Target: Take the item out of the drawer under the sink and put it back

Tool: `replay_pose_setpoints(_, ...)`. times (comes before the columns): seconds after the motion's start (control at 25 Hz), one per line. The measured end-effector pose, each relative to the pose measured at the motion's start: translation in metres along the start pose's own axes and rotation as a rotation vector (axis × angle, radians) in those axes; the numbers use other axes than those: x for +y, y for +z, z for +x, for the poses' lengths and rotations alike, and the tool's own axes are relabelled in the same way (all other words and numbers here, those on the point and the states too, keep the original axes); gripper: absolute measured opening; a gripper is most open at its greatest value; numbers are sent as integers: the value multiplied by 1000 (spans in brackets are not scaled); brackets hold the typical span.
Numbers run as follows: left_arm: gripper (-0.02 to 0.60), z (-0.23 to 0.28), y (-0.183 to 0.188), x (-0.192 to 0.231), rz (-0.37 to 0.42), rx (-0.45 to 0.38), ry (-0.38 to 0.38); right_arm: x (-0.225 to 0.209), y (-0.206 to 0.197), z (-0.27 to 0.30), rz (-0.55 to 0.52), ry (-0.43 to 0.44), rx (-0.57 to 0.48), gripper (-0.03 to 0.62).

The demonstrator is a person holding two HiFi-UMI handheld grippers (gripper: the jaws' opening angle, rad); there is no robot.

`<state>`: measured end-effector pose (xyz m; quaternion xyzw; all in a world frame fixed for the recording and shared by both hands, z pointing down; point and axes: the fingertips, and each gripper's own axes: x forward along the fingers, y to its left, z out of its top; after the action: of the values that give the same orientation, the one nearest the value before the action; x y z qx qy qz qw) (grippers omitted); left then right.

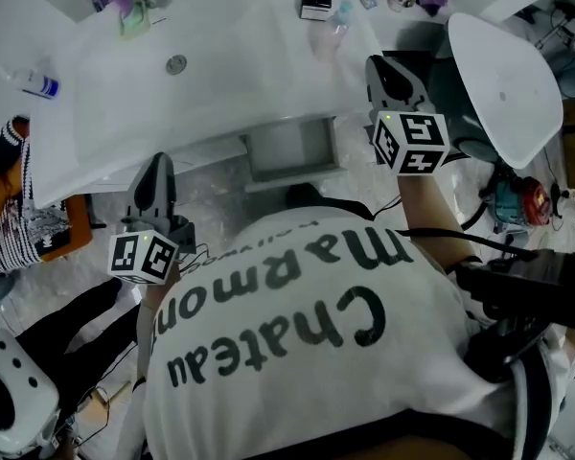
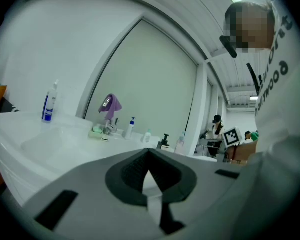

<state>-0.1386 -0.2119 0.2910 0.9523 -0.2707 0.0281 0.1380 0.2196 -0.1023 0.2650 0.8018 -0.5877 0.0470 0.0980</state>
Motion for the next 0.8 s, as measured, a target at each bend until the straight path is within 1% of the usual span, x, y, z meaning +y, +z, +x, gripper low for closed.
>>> replay_pose_setpoints(0.16,8,7,1,-3,-9,25,-19,0,-18,-2,15,-7,60,14)
replay_pose_setpoints(0.32,8,6,-1,-7,-13,44,-38,1,-36,-9,63,-24,107,11)
replay_pose_setpoints(0.52,8,-34,-11,-9,-7,35,-53,18,-56,-47,143,-61,123,11)
replay_pose_setpoints(0.6,8,-31,-13,-9,-9,41,-62,12,-62,-50,167,-75,139,11)
replay_pose_setpoints(0.72,8,-11,-10,-13,-18,62,-76,-4,-65,-43,221,-92,149,11)
replay_pose_setpoints(0.8,8,-18,-14,-17,-28,63,-81,-1,-70,-52,261,-100,146,11)
